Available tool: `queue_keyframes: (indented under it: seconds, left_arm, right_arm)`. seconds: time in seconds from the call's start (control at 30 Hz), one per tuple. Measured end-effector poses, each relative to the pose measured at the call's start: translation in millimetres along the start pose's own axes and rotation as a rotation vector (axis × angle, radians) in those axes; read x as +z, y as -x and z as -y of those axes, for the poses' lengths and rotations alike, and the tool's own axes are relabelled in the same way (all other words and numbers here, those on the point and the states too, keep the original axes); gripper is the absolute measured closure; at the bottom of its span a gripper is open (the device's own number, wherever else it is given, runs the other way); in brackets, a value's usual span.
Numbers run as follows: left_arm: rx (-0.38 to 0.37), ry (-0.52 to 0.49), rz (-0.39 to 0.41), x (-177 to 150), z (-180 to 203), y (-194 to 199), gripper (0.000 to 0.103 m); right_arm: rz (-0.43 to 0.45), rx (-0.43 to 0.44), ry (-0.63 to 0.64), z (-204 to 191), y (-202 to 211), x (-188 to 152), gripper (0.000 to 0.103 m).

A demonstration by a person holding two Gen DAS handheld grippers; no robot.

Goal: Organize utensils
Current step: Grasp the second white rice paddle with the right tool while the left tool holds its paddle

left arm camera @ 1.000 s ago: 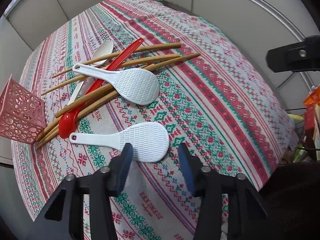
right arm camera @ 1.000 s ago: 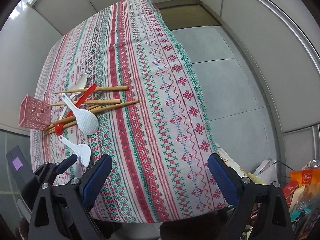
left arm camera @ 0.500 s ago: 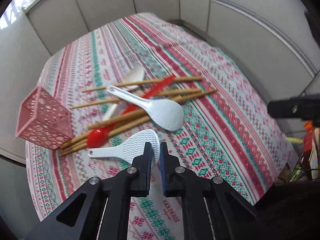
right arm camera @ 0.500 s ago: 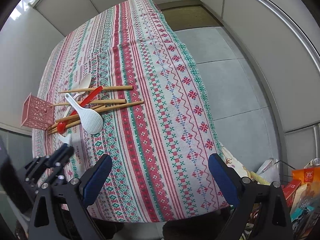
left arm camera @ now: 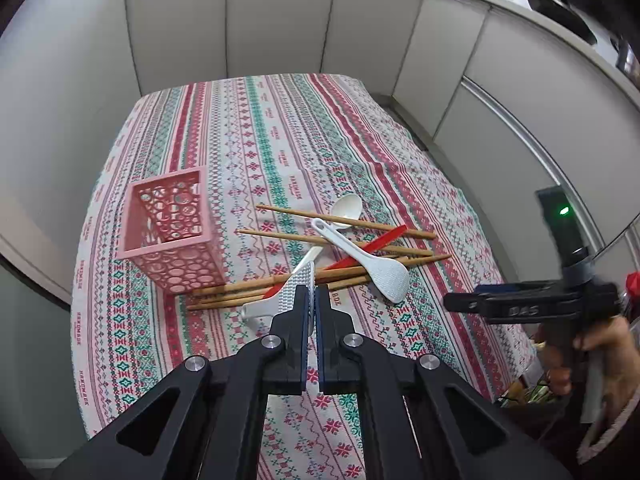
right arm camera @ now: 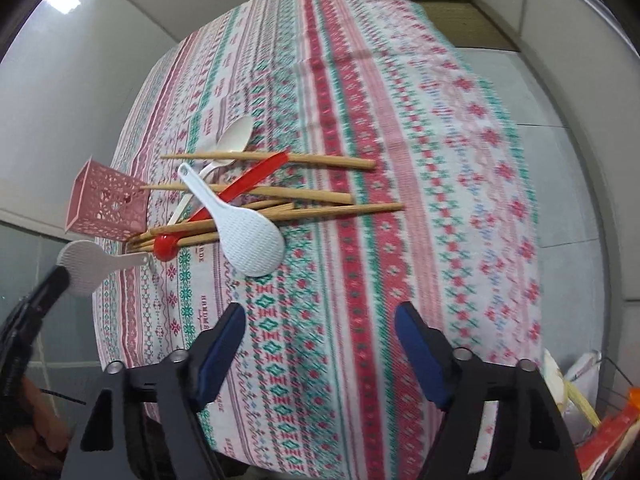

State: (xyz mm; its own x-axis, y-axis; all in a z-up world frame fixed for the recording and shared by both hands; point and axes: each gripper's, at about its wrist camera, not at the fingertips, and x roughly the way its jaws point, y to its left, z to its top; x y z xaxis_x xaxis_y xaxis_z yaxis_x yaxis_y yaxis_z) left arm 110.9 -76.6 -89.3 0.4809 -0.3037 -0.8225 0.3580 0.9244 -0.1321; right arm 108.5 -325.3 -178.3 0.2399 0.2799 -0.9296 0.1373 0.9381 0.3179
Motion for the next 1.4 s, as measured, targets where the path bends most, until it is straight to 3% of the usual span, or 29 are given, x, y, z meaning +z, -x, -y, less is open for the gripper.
queue_keyframes:
  seconds: [0.1,0.27,0.43,0.7,0.77,0.8,0.97,1.27,1.3,1.33,1.4]
  left_arm:
    - [-0.023,0.031,0.0,0,-15,4,0.101]
    - [-0.048,0.061,0.007,-3,-34,12,0.101]
    - [-0.08,0.088,0.028,-5,-49,23,0.101]
    - [-0.094,0.101,0.05,-11,-63,36,0.101]
    - [-0.098,0.111,0.054,-12,-66,39,0.101]
    - [-0.1,0.115,0.056,-13,-67,41,0.101]
    - [-0.101,0.128,0.071,-14,-72,47,0.101]
    - [-0.124,0.16,0.116,-9,-82,61,0.101]
    - [-0.13,0.165,0.124,-8,-83,64,0.101]
    - [-0.139,0.172,0.137,-7,-85,68,0.101]
    - [-0.157,0.181,0.168,-5,-89,75,0.101]
  right_arm:
    - [-0.021,0.012,0.039,-17,-17,6,0.043]
    - [-0.015,-0.032,0.118,-43,-39,17,0.043]
    - [-0.006,-0.054,0.118,-53,-51,25,0.04]
    - [0.018,-0.195,0.236,-85,-68,27,0.042]
    - [0.027,-0.229,0.255,-93,-72,27,0.053]
    - [0.031,-0.24,0.262,-96,-75,28,0.053]
    - [0.027,-0.214,0.248,-99,-74,26,0.053]
    - [0.081,-0.126,0.237,-92,-26,14,0.054]
    - [0.086,-0.118,0.239,-93,-21,13,0.057]
    - [0.091,-0.106,0.24,-97,-15,11,0.081]
    - [0.082,-0.069,0.233,-103,-5,7,0.085]
